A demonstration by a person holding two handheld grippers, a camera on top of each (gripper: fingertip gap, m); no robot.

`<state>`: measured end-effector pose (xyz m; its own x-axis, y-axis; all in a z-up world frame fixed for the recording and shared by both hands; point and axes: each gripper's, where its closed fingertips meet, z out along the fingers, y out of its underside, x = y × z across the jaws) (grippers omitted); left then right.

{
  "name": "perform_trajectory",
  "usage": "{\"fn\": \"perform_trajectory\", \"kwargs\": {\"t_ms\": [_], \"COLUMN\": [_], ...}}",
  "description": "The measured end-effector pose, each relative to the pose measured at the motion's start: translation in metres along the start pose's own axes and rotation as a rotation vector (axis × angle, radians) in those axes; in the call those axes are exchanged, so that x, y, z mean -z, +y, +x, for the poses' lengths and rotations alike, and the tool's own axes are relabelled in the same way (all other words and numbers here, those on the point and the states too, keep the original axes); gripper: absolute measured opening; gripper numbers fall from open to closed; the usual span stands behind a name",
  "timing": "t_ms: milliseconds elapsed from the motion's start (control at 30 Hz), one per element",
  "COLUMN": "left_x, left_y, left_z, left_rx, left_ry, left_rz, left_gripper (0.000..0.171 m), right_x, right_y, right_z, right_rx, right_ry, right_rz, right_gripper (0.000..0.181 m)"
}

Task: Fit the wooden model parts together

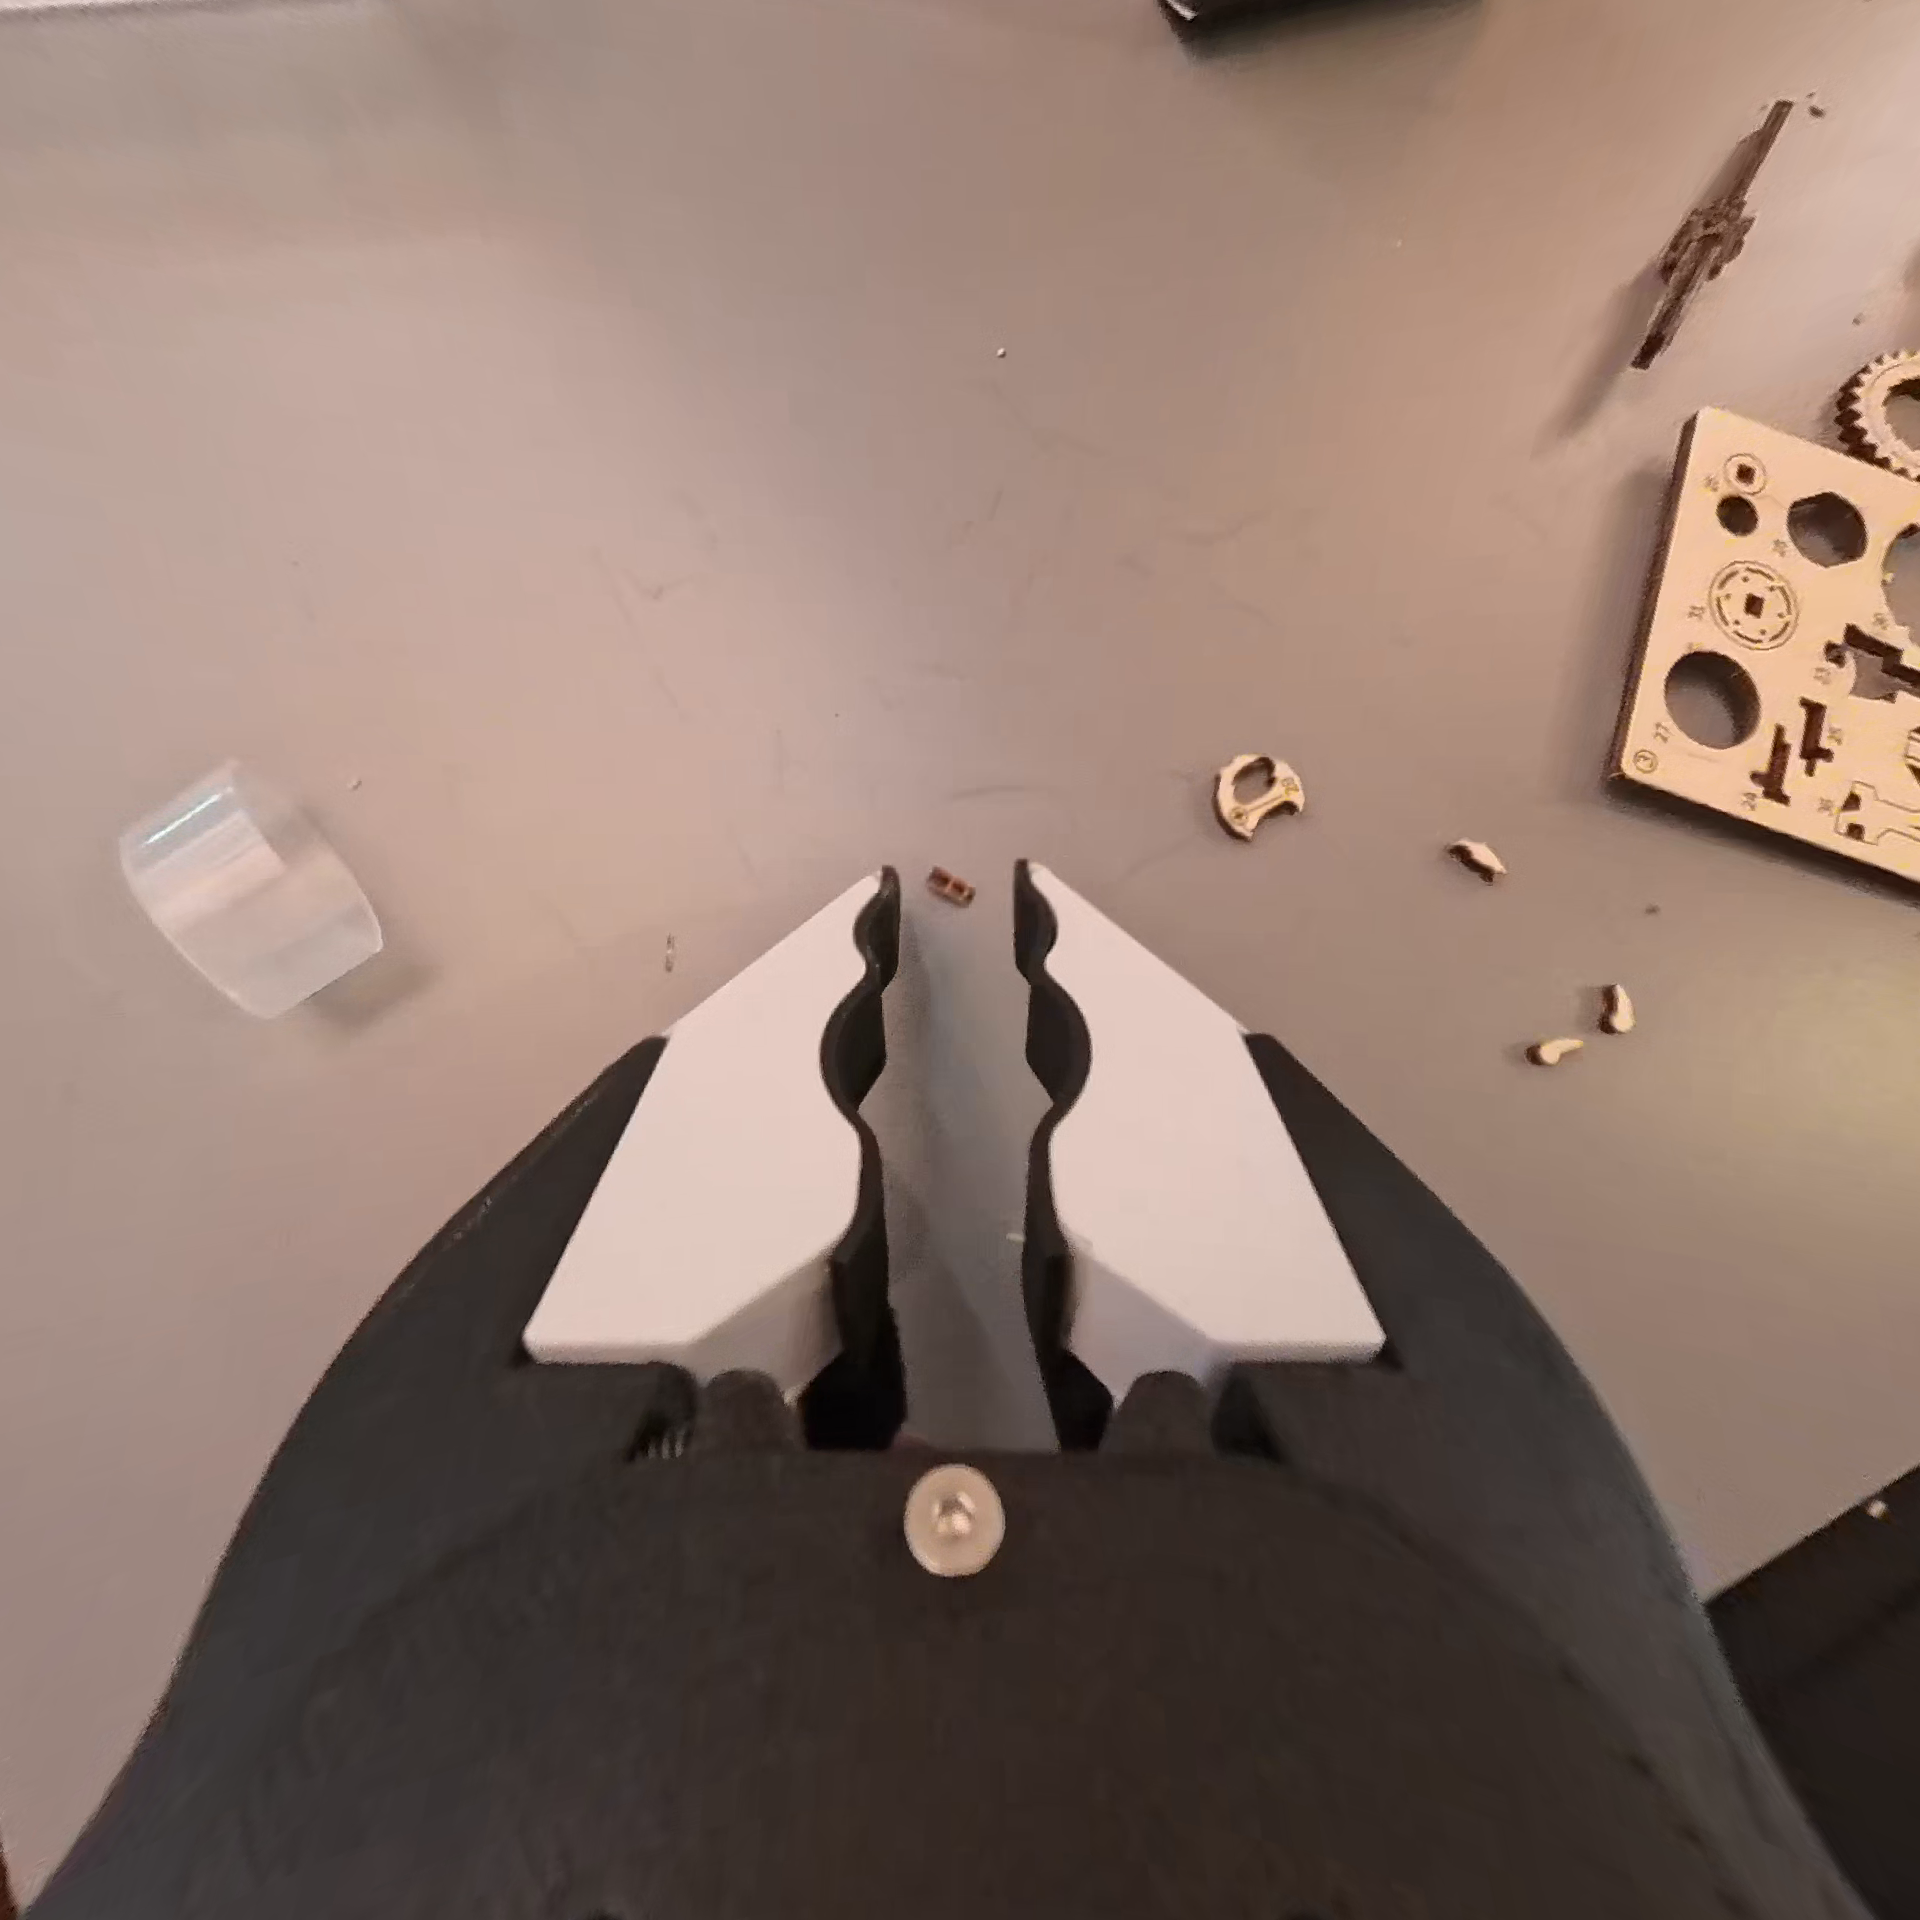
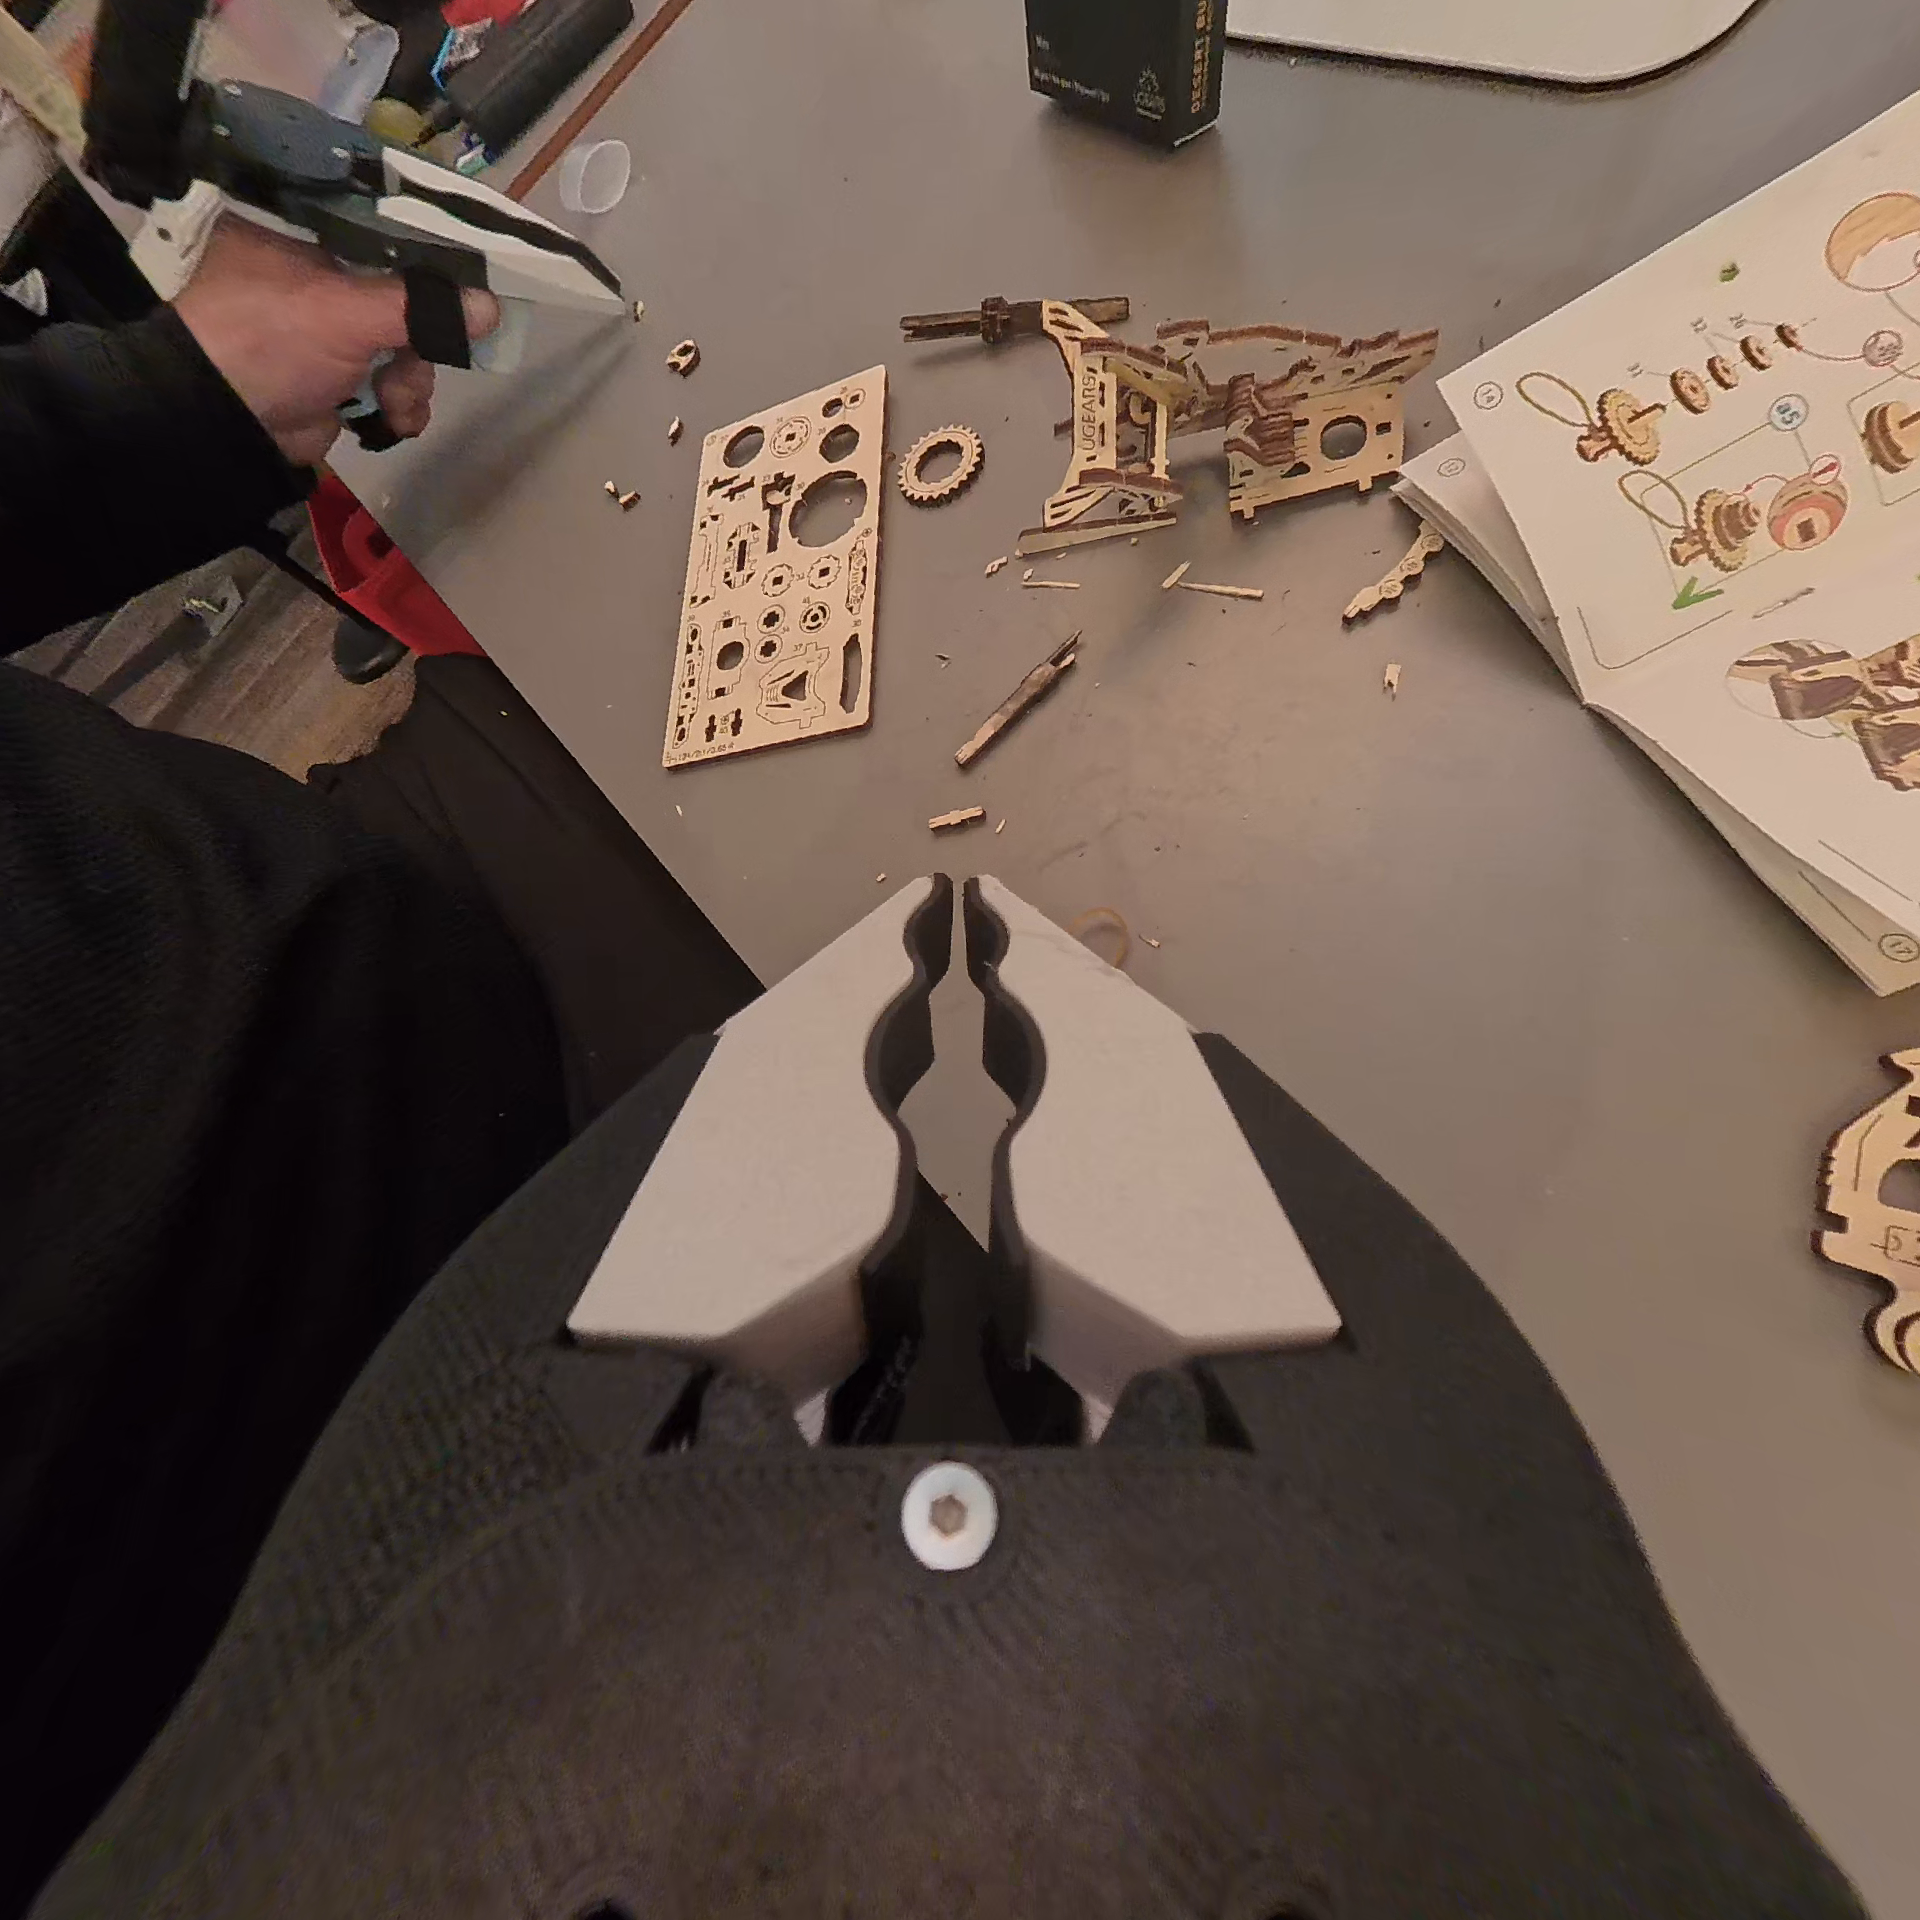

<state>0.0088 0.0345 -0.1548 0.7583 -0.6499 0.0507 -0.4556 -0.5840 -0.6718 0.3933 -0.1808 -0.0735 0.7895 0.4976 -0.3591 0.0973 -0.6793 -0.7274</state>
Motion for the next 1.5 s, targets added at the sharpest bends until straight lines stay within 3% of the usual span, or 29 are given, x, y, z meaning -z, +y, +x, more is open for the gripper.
{"fn": "perform_trajectory", "kwargs": {"t_ms": [100,200,433,533,567,667,733,800,867,967,1067,1233,1500], "left_x": [-0.009,-0.012,-0.005,0.005,0.007,0.002,-0.004,-0.006,-0.007,-0.004,0.007,0.012,0.009], "left_y": [0.001,-0.001,0.002,-0.003,-0.005,0.001,0.007,0.006,0.005,0.006,0.004,0.03,0.02], "left_z": [0.006,0.009,0.042,0.023,0.012,0.007,0.009,0.013,0.016,0.037,0.081,0.123,0.095], "left_rx": [0.001,0.002,-0.059,-0.044,-0.028,0.021,-0.017,-0.038,-0.038,-0.062,-0.095,-0.096,0.102], "left_ry": [0.027,0.046,0.18,0.065,0.021,0.034,0.022,0.022,0.034,0.127,0.316,0.532,0.502], "left_rz": [-0.027,-0.033,-0.033,0.02,0.034,0.003,-0.04,-0.036,-0.031,-0.039,-0.025,-0.141,-0.066], "left_gripper": [0.017,0.0,0.0,0.0,0.01,0.018,0.017,0.002,0.001,0.001,0.001,0.002,0.009], "right_x": [0.0,-0.001,-0.002,-0.002,-0.003,-0.005,-0.004,-0.002,0.0,0.0,-0.001,-0.004,-0.001], "right_y": [0.0,0.001,0.003,0.004,0.004,0.005,0.005,0.004,0.003,0.003,0.004,0.005,0.004], "right_z": [0.0,0.0,0.003,0.004,0.004,0.003,0.003,0.002,0.003,0.004,0.003,0.002,0.003], "right_rx": [0.0,-0.002,-0.011,-0.015,-0.015,-0.014,-0.012,-0.01,-0.01,-0.013,-0.011,-0.011,-0.009], "right_ry": [0.002,0.001,-0.006,-0.009,-0.011,-0.017,-0.016,-0.012,-0.006,-0.003,-0.006,-0.016,-0.008], "right_rz": [0.0,-0.003,-0.003,-0.001,-0.002,-0.006,-0.006,-0.002,0.001,0.002,-0.003,-0.008,-0.003], "right_gripper": [0.0,0.0,0.0,0.0,0.0,0.0,0.0,0.0,0.0,0.0,0.0,0.0,0.0]}}
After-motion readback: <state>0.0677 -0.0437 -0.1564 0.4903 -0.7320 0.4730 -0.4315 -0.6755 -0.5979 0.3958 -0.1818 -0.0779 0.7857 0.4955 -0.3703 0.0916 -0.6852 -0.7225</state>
